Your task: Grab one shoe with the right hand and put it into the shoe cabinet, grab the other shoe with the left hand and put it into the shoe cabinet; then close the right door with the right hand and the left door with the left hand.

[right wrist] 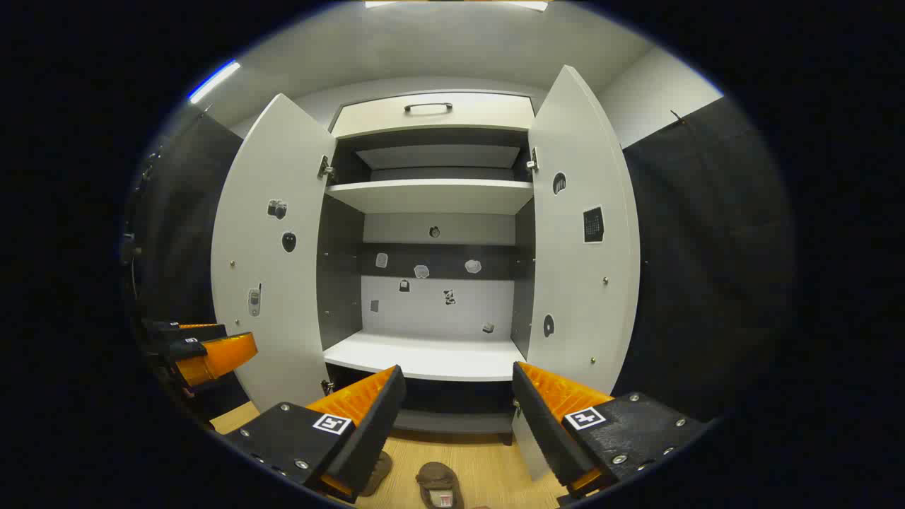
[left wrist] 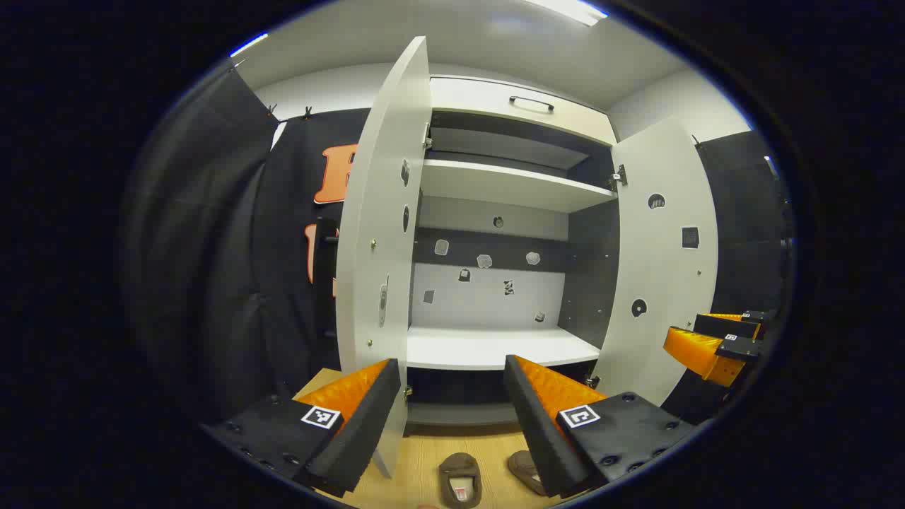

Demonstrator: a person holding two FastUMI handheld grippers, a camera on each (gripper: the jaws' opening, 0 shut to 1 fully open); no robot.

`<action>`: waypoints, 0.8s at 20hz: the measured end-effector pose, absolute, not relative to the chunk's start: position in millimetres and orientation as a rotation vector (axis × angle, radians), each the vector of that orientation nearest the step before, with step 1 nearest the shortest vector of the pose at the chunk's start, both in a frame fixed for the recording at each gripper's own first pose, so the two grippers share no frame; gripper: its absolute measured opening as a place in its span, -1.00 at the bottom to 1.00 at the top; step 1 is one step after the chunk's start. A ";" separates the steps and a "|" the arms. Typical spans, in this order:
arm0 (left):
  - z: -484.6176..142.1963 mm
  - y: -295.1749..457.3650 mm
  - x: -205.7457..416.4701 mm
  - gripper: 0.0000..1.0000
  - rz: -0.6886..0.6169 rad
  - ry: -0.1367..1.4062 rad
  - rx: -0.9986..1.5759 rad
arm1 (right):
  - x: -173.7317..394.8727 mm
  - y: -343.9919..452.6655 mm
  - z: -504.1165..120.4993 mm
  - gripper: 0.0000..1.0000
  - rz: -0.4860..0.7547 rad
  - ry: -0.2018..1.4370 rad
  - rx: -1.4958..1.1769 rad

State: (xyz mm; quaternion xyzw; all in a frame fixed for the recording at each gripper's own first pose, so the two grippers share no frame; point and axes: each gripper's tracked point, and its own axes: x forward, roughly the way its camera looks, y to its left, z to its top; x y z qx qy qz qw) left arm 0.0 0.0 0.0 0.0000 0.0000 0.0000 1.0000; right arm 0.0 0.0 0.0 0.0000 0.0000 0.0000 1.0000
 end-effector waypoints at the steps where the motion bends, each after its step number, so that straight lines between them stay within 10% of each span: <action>1: -0.1 -1.9 0.0 0.87 0.001 0.002 0.012 | 0.2 -2.4 -1.3 0.87 -0.001 0.005 0.003; 16: 1.1 -4.2 -4.3 0.94 0.013 -0.008 0.025 | -4.9 -11.4 -21.4 0.87 -0.002 0.053 0.019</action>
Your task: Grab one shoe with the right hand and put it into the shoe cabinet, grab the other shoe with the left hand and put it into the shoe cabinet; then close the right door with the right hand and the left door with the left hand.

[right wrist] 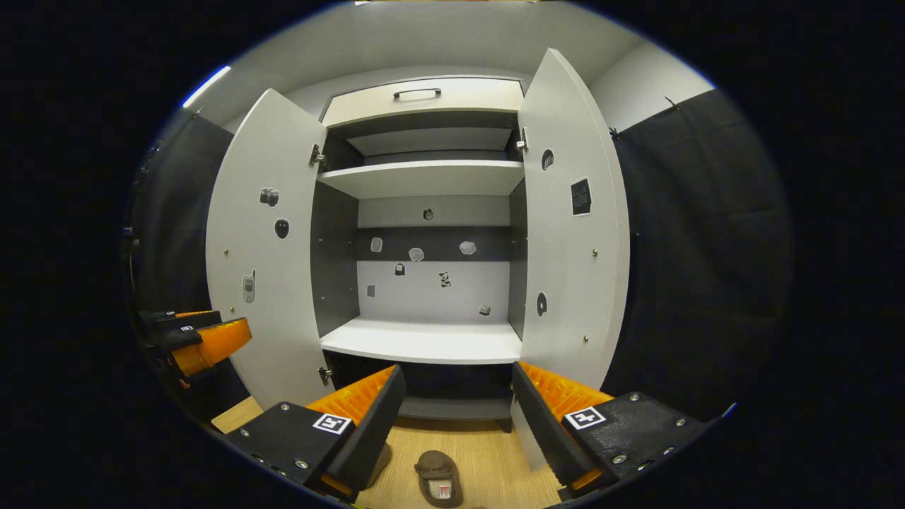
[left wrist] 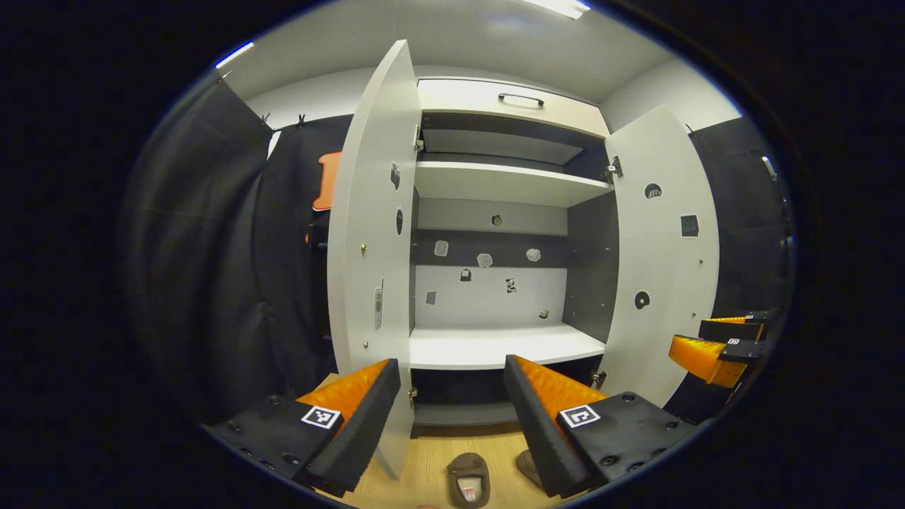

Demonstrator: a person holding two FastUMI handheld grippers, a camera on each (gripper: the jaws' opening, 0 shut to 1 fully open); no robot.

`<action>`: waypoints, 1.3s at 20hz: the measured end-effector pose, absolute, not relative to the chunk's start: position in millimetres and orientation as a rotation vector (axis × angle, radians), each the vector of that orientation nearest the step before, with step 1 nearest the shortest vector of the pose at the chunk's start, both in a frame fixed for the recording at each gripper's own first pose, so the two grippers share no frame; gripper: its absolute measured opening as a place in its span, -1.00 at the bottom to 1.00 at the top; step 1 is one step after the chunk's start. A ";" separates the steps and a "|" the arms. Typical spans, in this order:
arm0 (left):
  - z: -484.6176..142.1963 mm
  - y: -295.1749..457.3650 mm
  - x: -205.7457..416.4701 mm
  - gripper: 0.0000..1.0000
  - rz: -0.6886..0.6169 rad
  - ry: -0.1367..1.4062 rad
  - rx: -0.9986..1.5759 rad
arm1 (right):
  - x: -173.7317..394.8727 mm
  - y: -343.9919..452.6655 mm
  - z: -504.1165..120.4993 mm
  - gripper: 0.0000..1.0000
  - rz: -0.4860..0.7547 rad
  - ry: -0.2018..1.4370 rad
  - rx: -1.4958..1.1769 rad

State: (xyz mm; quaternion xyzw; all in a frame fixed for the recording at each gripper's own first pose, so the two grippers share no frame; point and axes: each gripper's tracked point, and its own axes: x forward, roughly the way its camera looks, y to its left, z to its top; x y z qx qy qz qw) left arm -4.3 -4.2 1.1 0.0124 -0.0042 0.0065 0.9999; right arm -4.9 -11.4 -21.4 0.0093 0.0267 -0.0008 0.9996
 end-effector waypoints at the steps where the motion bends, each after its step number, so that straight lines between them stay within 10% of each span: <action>1: 0.7 -4.5 -5.6 0.94 0.013 -0.008 0.024 | -5.7 -10.6 -22.5 0.87 0.000 0.055 0.015; 12: 3.4 3.8 -10.9 0.94 0.034 -0.020 0.036 | 8.1 -2.1 -81.9 0.87 0.026 0.163 0.031; 26: -6.9 21.0 -13.1 0.93 0.086 0.010 0.071 | 40.3 -15.0 -351.0 0.87 0.012 0.552 -0.071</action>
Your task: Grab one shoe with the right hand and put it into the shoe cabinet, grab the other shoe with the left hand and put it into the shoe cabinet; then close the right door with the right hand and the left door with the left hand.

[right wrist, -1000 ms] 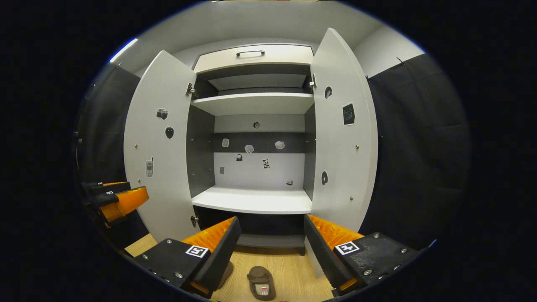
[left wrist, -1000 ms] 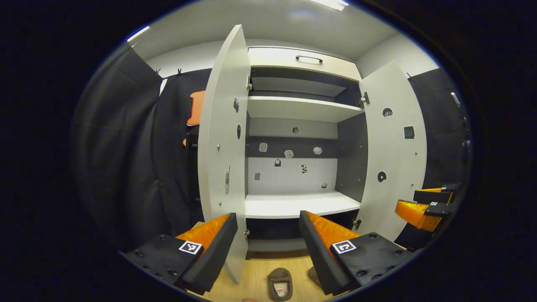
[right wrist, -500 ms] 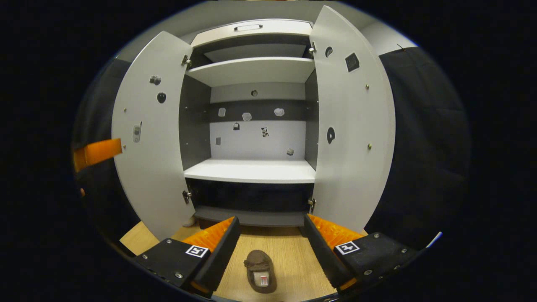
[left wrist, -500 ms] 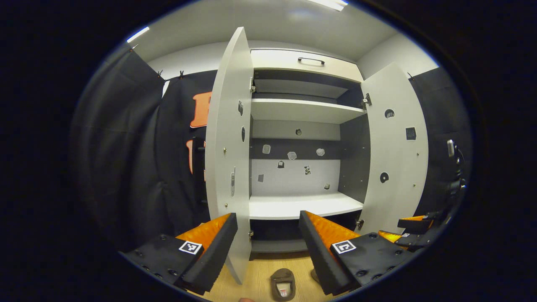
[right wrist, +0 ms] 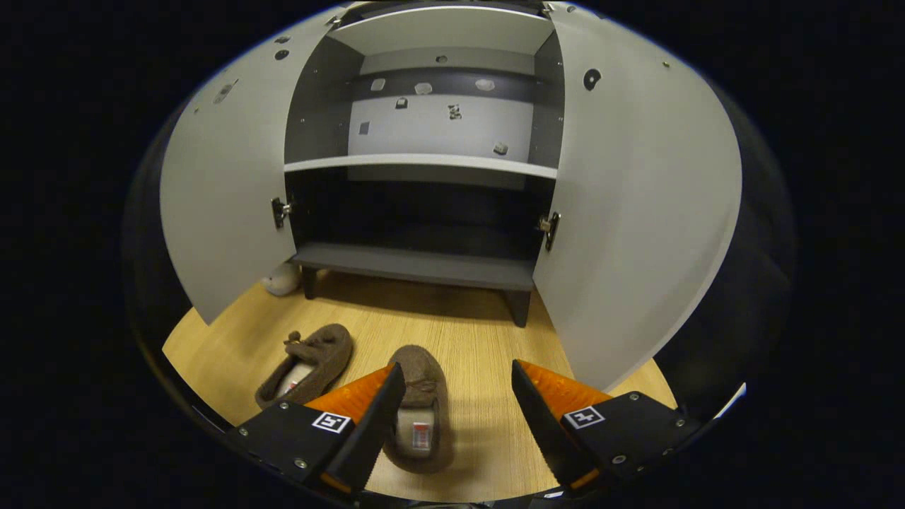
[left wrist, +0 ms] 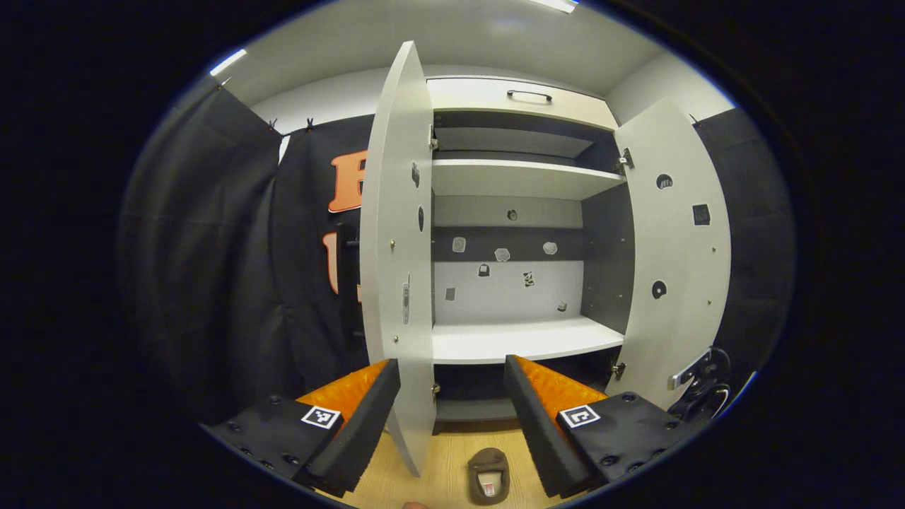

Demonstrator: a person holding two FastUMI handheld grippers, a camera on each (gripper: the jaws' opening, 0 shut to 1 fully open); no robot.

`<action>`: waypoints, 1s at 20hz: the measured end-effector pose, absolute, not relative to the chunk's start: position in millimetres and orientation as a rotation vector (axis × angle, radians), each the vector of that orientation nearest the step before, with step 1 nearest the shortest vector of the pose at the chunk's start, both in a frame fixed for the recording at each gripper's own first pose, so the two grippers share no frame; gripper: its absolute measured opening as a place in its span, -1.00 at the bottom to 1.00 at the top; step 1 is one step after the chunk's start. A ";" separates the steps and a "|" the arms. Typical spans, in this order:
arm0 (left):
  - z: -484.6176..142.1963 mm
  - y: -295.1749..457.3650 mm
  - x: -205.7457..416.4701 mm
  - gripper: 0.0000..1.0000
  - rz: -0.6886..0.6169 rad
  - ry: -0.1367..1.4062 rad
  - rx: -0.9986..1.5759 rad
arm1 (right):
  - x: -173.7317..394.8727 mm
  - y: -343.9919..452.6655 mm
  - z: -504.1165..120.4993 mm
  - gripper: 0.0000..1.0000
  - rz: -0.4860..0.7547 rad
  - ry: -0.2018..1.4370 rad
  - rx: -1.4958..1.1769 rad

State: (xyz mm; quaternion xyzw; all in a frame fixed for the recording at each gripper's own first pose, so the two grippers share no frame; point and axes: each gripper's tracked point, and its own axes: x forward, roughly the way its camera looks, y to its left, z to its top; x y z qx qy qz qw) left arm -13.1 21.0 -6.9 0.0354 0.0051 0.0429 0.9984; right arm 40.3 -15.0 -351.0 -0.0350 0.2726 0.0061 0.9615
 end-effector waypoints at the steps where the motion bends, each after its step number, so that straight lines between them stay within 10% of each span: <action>1: -9.1 22.9 -13.2 0.93 0.091 0.015 0.076 | 41.6 -15.8 -369.3 0.87 0.014 0.585 -0.077; 11: -31.3 38.4 -10.9 0.94 0.126 0.069 0.099 | 45.1 -4.8 -471.8 0.15 0.042 0.802 -0.016; 20: -45.8 42.3 -10.6 0.94 0.135 0.099 0.109 | 49.8 -2.7 -479.9 -0.92 -0.016 0.867 0.096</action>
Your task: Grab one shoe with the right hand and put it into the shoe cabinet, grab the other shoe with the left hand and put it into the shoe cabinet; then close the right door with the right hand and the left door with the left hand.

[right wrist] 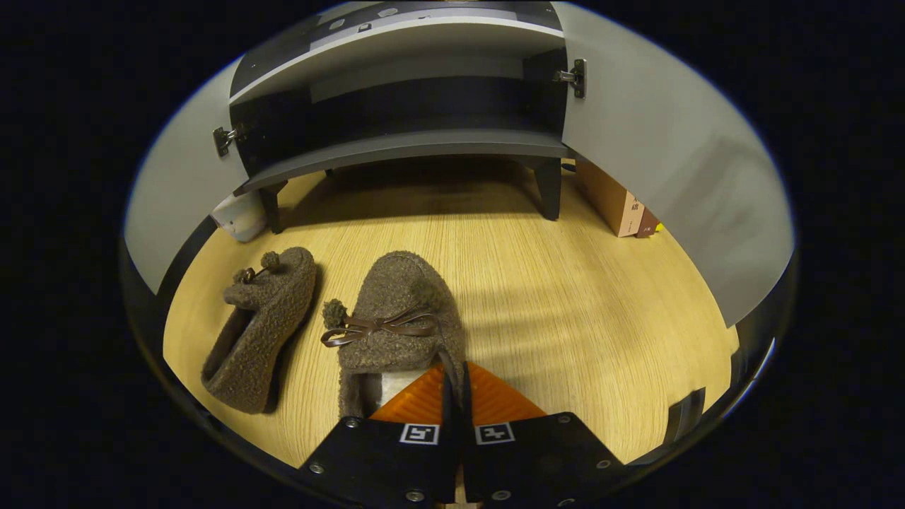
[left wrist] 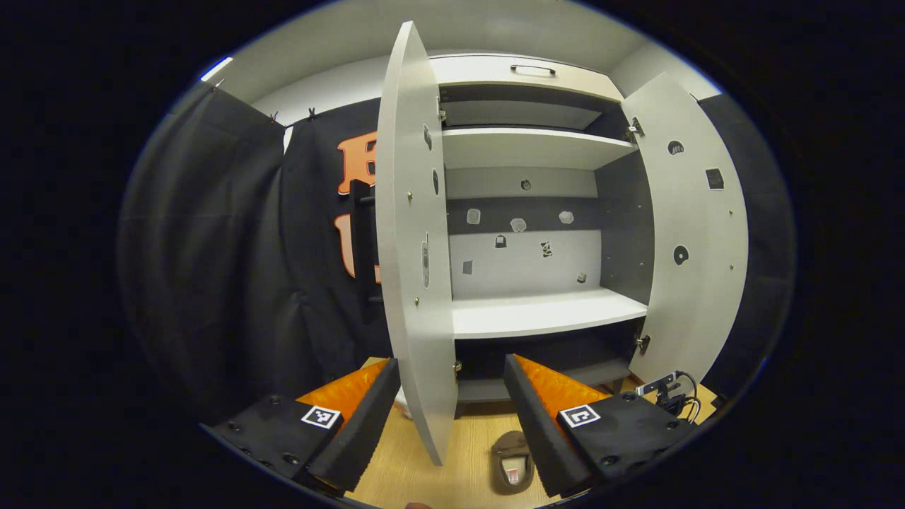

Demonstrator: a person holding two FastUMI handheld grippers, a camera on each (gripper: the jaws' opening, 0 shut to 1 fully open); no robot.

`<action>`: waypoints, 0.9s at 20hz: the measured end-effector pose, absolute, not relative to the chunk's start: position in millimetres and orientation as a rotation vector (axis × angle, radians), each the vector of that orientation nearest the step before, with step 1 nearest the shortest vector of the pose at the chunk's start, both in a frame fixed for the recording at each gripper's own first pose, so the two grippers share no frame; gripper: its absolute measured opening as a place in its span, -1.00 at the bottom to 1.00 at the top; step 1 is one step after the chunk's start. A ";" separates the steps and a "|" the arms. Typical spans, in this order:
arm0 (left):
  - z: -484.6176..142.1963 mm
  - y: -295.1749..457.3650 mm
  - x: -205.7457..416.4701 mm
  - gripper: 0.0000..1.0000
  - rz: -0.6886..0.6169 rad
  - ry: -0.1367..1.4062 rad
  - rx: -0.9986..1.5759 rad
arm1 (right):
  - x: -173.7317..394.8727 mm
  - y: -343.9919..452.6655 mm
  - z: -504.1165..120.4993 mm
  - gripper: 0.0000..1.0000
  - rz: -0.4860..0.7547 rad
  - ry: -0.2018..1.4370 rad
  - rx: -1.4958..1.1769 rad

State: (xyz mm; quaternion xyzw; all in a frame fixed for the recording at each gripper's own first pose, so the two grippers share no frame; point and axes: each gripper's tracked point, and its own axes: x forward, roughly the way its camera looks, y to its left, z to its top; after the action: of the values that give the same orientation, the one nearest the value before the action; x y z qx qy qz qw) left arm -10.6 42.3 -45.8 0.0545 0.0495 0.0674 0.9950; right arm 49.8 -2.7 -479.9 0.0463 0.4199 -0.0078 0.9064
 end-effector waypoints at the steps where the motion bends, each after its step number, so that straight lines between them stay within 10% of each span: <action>1: -45.6 42.6 -8.9 0.89 0.133 0.098 0.109 | 49.3 -2.9 -474.3 -0.93 -0.022 0.864 0.104; 18: -54.0 25.3 3.9 0.99 0.069 0.072 0.091 | 95.5 5.4 -190.5 -0.94 -0.041 0.545 0.136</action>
State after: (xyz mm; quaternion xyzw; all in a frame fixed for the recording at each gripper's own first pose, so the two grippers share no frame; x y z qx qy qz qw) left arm 3.9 25.3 -54.0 0.0453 0.0359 0.0346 0.9977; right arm 95.5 5.4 -190.5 0.0670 0.2688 -0.0204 0.9606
